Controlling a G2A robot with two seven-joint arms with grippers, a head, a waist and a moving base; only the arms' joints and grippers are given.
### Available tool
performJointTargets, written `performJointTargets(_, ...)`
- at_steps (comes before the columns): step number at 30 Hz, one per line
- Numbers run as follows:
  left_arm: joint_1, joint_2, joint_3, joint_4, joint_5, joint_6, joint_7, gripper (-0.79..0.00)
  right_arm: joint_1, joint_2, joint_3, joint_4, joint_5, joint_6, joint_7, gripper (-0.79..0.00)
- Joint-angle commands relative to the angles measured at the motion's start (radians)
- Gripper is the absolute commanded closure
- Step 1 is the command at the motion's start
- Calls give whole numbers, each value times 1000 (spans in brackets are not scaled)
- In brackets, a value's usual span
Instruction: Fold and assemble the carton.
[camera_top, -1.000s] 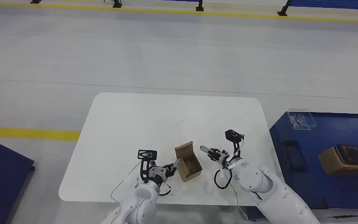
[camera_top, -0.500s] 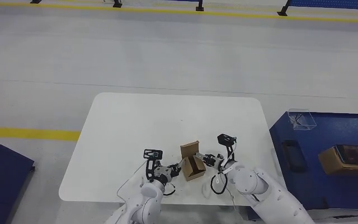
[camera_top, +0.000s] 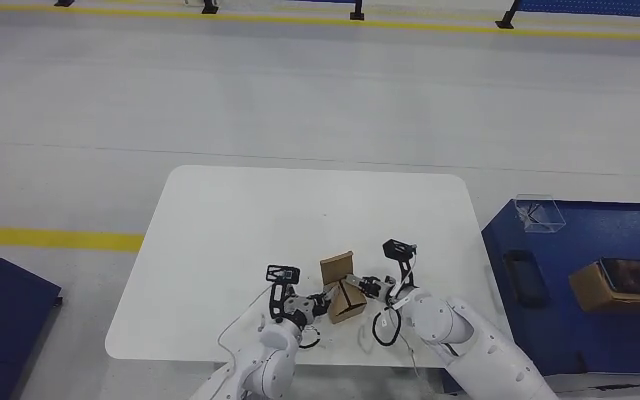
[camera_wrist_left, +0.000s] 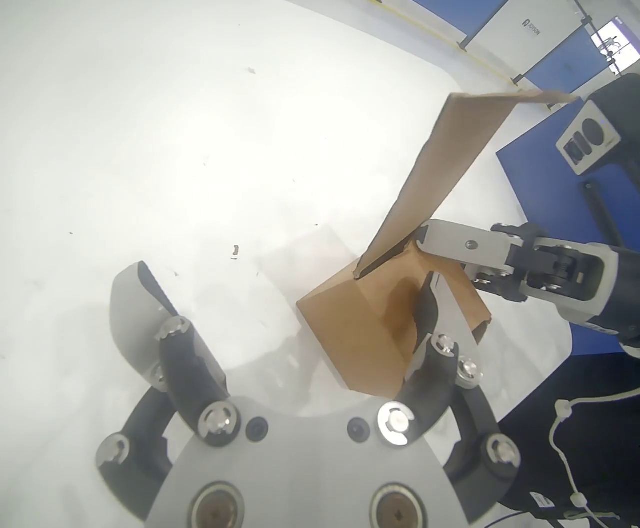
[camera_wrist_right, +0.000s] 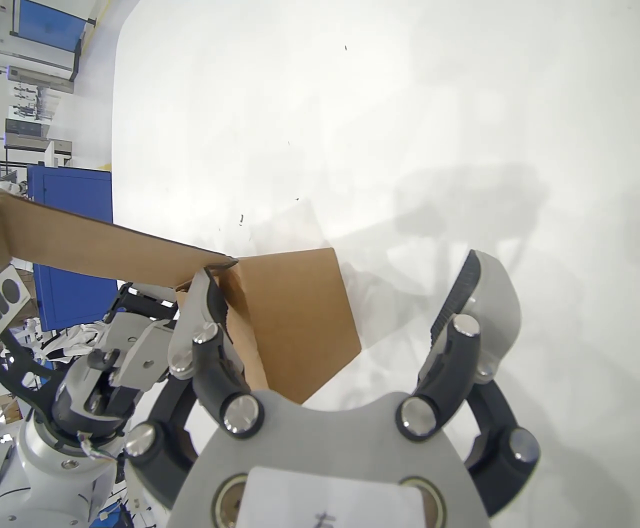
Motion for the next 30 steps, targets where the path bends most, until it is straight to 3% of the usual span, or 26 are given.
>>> performJointTargets(1,-8,-5,6,15,4,4,-5,-785,-1,-2,1,-1,-4,-1,4,-785)
performJointTargets(12,-26,-26,-6,60,-33,-1,-27,-785,11,-19,-2,23,-38,7,33,-785)
performJointTargets(16,-29,-29,-22,64,-69,-44,-35,-785,21,-23,5,29,-51,13,45,-785)
performJointTargets(21,-15,-23,-80,28,-165,-186,-49,-785,18,-22,41,16,-45,7,65,-785)
performJointTargets(24,-13,-14,-125,13,-264,-362,-93,-785,7,-18,66,4,-43,-4,84,-785)
performJointTargets(26,-36,-6,-163,48,-299,-480,-133,-785,-1,-16,80,-4,-44,-11,95,-785)
performJointTargets(30,-88,-1,-167,126,-240,-650,-137,-785,-15,-15,100,-16,-42,-22,102,-785)
